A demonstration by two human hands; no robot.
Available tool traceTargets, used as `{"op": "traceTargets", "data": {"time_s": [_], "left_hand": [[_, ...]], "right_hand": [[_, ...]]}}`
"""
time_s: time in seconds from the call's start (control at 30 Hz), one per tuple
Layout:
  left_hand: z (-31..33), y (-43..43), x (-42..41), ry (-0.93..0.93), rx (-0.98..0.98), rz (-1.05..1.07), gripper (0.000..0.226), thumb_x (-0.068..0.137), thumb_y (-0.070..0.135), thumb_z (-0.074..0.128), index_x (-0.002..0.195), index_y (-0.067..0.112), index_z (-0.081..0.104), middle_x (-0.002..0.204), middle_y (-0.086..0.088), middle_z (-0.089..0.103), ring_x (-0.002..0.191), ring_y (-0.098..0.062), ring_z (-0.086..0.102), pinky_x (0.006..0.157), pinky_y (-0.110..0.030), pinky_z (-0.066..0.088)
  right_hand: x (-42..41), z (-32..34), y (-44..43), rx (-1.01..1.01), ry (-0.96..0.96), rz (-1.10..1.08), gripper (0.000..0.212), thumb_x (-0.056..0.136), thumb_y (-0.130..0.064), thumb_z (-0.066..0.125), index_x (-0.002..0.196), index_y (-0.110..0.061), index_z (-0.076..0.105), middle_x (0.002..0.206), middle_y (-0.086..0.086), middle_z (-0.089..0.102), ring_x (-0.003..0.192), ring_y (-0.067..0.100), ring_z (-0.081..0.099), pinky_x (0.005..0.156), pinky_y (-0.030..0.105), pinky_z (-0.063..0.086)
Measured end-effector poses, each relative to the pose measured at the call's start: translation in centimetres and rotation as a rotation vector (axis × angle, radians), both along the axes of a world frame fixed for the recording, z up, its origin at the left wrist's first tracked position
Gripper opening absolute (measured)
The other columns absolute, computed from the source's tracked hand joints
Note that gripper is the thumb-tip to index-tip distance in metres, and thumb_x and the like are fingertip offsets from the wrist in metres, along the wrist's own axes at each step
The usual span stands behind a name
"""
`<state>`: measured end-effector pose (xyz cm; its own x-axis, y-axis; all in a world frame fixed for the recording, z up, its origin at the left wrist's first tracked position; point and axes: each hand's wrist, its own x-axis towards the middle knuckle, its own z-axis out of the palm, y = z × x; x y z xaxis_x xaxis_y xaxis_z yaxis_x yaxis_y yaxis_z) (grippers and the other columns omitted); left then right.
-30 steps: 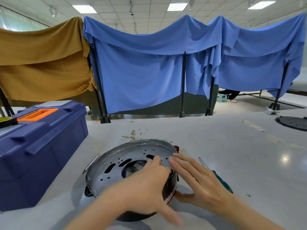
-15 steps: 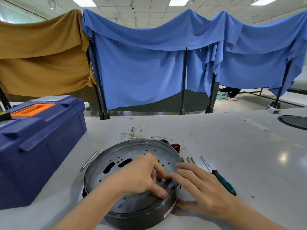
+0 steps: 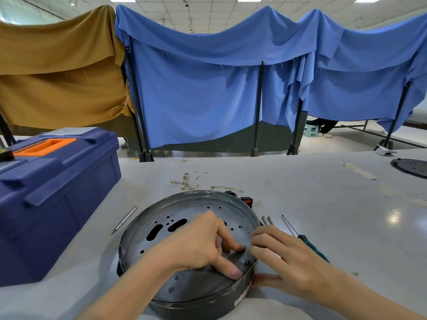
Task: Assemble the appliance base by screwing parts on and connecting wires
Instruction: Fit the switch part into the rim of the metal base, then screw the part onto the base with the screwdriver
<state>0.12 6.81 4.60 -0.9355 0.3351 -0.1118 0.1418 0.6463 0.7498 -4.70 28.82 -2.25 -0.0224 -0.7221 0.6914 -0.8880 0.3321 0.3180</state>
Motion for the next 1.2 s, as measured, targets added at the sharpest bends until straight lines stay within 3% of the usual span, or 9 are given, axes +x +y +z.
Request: {"op": "traceTargets", "data": {"time_s": [0.1, 0.27, 0.43, 0.53, 0.6, 0.67, 0.8, 0.93, 1.2], "left_hand": [[0.0, 0.1, -0.2, 0.018, -0.008, 0.002, 0.03, 0.057, 0.027, 0.094, 0.08, 0.028, 0.075, 0.089, -0.025, 0.067, 0.059, -0.016, 0.052, 0.06, -0.027, 0.039], [-0.3, 0.3, -0.1, 0.046, -0.043, 0.011, 0.035, 0.055, 0.027, 0.095, 0.084, 0.024, 0.077, 0.09, -0.019, 0.068, 0.057, -0.009, 0.051, 0.058, -0.024, 0.04], [-0.7, 0.6, -0.1, 0.059, -0.059, 0.023, 0.036, 0.055, 0.024, 0.095, 0.086, 0.017, 0.078, 0.093, -0.021, 0.067, 0.057, -0.011, 0.051, 0.056, -0.021, 0.039], [-0.7, 0.6, -0.1, 0.068, -0.068, 0.016, 0.03, 0.055, 0.023, 0.095, 0.078, 0.018, 0.076, 0.089, -0.026, 0.066, 0.055, -0.012, 0.049, 0.052, -0.018, 0.037], [-0.8, 0.7, 0.0, 0.077, -0.074, 0.014, 0.027, 0.056, 0.023, 0.095, 0.073, 0.02, 0.075, 0.086, -0.028, 0.066, 0.055, -0.012, 0.047, 0.05, -0.016, 0.034], [-0.9, 0.7, 0.0, 0.081, -0.069, 0.014, 0.028, 0.056, 0.022, 0.095, 0.078, 0.019, 0.077, 0.082, -0.027, 0.067, 0.057, -0.01, 0.049, 0.05, -0.013, 0.034], [-0.9, 0.6, -0.1, 0.061, -0.065, 0.021, 0.029, 0.056, 0.021, 0.095, 0.08, 0.017, 0.078, 0.066, -0.012, 0.063, 0.051, 0.002, 0.051, 0.048, -0.008, 0.033], [-1.0, 0.8, -0.1, 0.06, -0.073, 0.047, 0.04, 0.055, 0.02, 0.095, 0.091, 0.012, 0.079, 0.067, -0.006, 0.06, 0.045, 0.007, 0.049, 0.046, -0.007, 0.032], [-0.8, 1.0, 0.2, 0.077, -0.066, 0.057, 0.043, 0.057, 0.02, 0.094, 0.096, 0.011, 0.078, 0.069, -0.007, 0.061, 0.047, 0.008, 0.051, 0.049, -0.006, 0.033]], "right_hand": [[0.0, -0.1, 0.1, 0.016, -0.029, -0.033, 0.029, 0.09, -0.028, 0.073, 0.091, 0.0, 0.068, 0.09, 0.01, 0.063, 0.094, 0.03, 0.058, 0.074, 0.032, 0.049], [-0.1, -1.0, -0.1, 0.003, -0.072, -0.028, 0.031, 0.081, -0.003, 0.077, 0.098, -0.008, 0.051, 0.089, 0.011, 0.06, 0.09, 0.031, 0.057, 0.069, 0.033, 0.047], [-0.2, -1.5, 0.1, -0.016, -0.072, -0.036, 0.022, 0.088, -0.001, 0.069, 0.099, -0.009, 0.051, 0.09, 0.011, 0.059, 0.092, 0.03, 0.056, 0.072, 0.029, 0.044], [0.0, -1.3, 0.2, -0.037, -0.079, -0.062, 0.021, 0.089, -0.01, 0.071, 0.105, -0.005, 0.059, 0.098, 0.011, 0.064, 0.099, 0.028, 0.057, 0.076, 0.031, 0.049], [-0.3, -0.5, 0.8, -0.125, -0.127, -0.063, 0.038, 0.09, -0.026, 0.072, 0.117, -0.004, 0.059, 0.113, 0.011, 0.062, 0.105, 0.024, 0.056, 0.084, 0.027, 0.049], [-0.5, 0.9, 1.6, -0.247, -0.181, -0.09, 0.043, 0.094, -0.044, 0.059, 0.116, -0.006, 0.059, 0.114, 0.006, 0.058, 0.101, 0.017, 0.053, 0.087, 0.024, 0.046], [-1.3, 2.4, 3.2, -0.303, -0.238, -0.504, 0.044, 0.095, -0.043, 0.056, 0.074, -0.006, 0.067, 0.074, 0.001, 0.064, 0.078, 0.028, 0.053, 0.067, 0.04, 0.05], [-0.9, 2.1, 3.2, -0.031, -0.732, -1.042, 0.036, 0.089, -0.053, 0.058, 0.101, -0.019, 0.053, 0.098, -0.005, 0.052, 0.099, 0.018, 0.04, 0.075, 0.027, 0.04], [0.1, 2.4, 2.5, 0.099, -0.939, -1.14, 0.039, 0.091, -0.016, 0.048, 0.069, -0.019, 0.015, 0.074, -0.001, 0.036, 0.083, 0.024, 0.038, 0.048, 0.026, 0.021]]}}
